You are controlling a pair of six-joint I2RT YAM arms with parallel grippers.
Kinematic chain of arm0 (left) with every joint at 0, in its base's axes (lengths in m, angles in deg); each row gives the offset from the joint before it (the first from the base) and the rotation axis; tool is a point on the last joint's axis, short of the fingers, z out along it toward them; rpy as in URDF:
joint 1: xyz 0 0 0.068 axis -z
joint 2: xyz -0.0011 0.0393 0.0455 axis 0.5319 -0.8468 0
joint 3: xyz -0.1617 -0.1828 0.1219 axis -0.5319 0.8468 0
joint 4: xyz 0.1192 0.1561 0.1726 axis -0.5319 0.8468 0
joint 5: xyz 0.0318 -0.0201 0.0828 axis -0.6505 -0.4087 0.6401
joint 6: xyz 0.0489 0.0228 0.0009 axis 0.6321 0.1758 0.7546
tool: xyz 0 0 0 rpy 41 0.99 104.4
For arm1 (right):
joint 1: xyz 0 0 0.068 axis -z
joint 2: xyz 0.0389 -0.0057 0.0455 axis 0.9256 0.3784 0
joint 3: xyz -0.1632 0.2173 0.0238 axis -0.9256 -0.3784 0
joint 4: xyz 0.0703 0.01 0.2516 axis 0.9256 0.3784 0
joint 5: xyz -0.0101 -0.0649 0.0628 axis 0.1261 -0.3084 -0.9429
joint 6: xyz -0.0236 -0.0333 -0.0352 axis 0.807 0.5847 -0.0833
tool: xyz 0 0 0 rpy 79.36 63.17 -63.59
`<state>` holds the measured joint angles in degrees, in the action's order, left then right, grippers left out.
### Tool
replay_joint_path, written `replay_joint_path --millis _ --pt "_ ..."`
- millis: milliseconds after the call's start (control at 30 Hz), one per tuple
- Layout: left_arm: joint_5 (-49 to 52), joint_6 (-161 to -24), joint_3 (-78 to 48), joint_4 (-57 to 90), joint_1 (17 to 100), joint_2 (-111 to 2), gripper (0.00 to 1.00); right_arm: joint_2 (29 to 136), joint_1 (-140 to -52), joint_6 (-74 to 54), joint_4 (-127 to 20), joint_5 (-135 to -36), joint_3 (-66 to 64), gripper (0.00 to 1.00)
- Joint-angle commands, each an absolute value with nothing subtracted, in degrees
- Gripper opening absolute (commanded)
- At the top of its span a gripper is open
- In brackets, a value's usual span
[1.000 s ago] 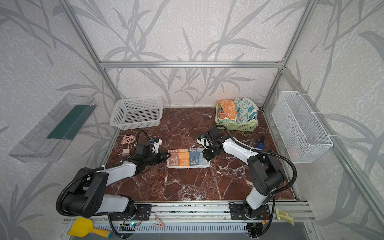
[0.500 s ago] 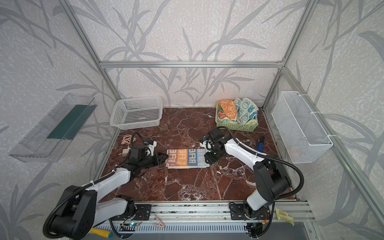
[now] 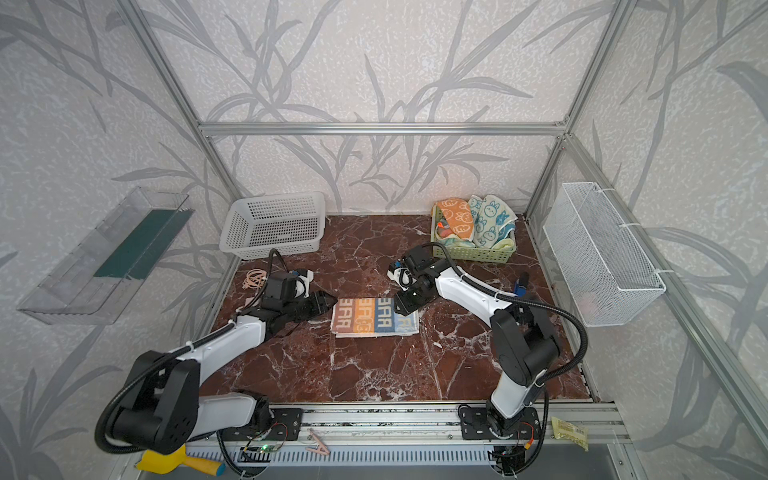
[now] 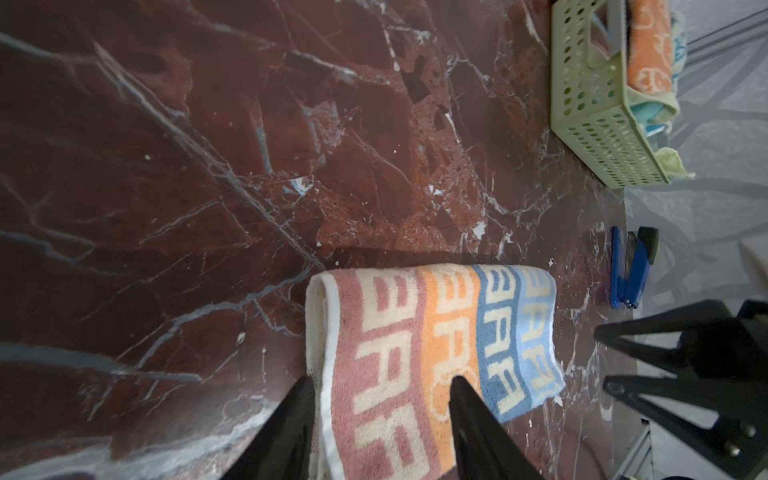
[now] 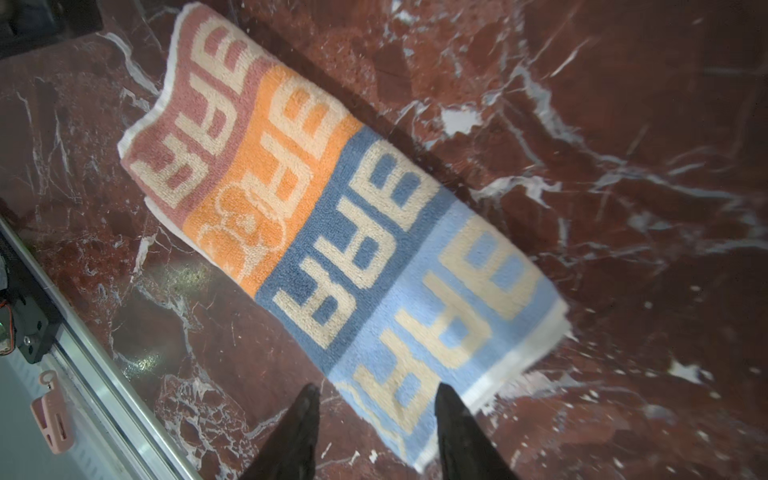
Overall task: Fold and stack the towels
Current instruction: 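Grasp the folded towel's edge with the left gripper while the right presses it, then lift the folded towel with the left gripper and lower it into the white basket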
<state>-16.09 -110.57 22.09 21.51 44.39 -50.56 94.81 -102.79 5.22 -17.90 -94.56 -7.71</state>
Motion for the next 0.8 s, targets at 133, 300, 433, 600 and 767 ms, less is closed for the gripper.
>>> replay_joint_path --millis 133,300,433,600,767 --pt "-23.48 -111.10 17.17 31.08 43.74 -60.08 0.65 105.16 -110.86 3.13 -17.62 -92.23 -0.10 0.46" --pt "-25.03 -111.61 20.08 31.68 43.83 -59.93 0.77 109.28 -113.36 5.16 -15.85 -89.56 3.00 0.46" --pt "-28.14 -113.90 21.92 27.50 44.64 -61.98 0.77 110.07 -113.38 4.57 -17.50 -90.16 1.54 0.46" --pt "-29.51 -116.83 21.42 23.43 47.19 -64.41 0.66 109.73 -113.38 4.48 -18.95 -90.64 -0.06 0.46" --pt "-30.12 -120.07 19.86 20.72 47.78 -67.58 0.40 109.11 -113.38 5.46 -19.76 -91.12 -0.69 0.46"
